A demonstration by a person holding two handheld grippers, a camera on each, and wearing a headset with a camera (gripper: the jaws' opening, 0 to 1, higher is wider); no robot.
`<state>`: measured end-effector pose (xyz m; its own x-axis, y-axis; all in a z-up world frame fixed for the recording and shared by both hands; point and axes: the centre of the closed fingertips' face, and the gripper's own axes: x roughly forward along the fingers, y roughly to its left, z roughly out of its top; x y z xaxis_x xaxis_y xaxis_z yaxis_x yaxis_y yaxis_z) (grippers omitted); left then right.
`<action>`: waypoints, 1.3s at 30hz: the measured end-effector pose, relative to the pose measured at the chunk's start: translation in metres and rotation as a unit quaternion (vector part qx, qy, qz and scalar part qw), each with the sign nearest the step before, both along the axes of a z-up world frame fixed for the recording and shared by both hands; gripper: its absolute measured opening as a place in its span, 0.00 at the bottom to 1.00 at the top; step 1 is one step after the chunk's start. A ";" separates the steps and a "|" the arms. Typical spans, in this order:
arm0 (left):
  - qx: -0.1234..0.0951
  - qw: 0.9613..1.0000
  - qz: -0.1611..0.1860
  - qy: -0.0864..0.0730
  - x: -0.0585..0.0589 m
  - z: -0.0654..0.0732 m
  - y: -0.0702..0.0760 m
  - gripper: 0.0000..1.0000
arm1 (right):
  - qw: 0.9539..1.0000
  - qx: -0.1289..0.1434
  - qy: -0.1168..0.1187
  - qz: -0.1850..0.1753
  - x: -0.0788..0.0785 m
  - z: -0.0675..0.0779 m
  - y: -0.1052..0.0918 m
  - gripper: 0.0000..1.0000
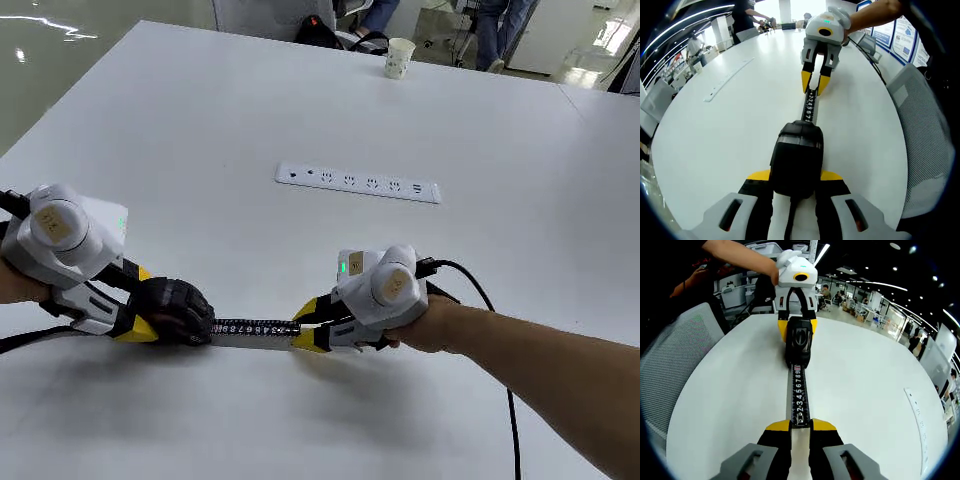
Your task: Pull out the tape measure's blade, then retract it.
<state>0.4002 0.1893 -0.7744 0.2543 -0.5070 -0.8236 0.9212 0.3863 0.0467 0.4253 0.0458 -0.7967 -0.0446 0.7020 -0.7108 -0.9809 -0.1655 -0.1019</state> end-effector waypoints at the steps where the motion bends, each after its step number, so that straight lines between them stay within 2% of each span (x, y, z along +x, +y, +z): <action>1: 0.000 1.000 0.000 0.000 0.000 0.000 0.000 0.27 | 1.000 0.000 0.000 -0.001 0.000 0.000 -0.002 0.08; 20: 0.001 1.000 0.001 0.000 0.002 -0.001 -0.002 0.27 | 1.000 -0.009 -0.002 -0.007 0.005 -0.002 -0.025 0.08; 39: 0.001 1.000 0.001 0.001 0.002 -0.001 -0.001 0.27 | 1.000 -0.016 0.002 -0.013 0.006 -0.002 -0.040 0.08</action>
